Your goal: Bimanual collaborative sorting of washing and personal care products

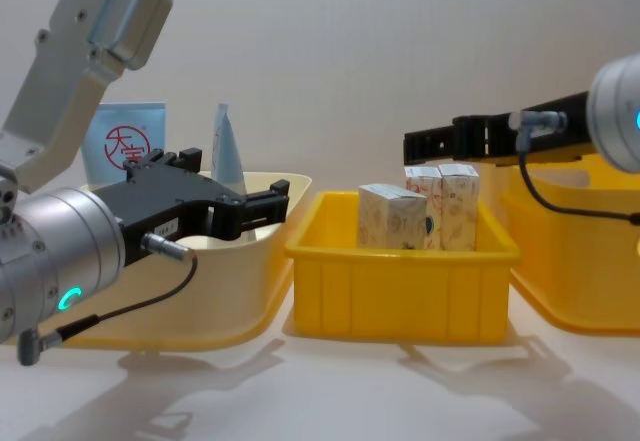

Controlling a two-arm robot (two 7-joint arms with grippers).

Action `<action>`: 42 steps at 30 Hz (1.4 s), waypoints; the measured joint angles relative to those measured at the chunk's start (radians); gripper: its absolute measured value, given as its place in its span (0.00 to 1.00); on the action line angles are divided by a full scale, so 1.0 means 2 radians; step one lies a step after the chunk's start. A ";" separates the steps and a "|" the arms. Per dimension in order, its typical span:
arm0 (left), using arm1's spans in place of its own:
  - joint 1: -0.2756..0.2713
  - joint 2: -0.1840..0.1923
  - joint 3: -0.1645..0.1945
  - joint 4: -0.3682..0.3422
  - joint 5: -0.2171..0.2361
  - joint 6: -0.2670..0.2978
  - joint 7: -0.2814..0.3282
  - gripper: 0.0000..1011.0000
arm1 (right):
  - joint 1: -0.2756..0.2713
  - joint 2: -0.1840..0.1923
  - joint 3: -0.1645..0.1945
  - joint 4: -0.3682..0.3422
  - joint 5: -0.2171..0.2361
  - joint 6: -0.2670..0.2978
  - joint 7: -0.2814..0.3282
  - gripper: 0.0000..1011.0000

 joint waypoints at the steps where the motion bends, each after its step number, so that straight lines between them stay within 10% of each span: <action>1: 0.000 0.000 0.000 0.000 0.000 0.000 0.000 0.99 | 0.007 -0.005 0.001 0.009 0.000 0.008 -0.003 0.99; 42: 0.000 0.000 0.000 0.000 0.000 0.000 0.000 0.99 | 0.148 -0.071 -0.029 0.216 -0.030 0.050 -0.010 0.99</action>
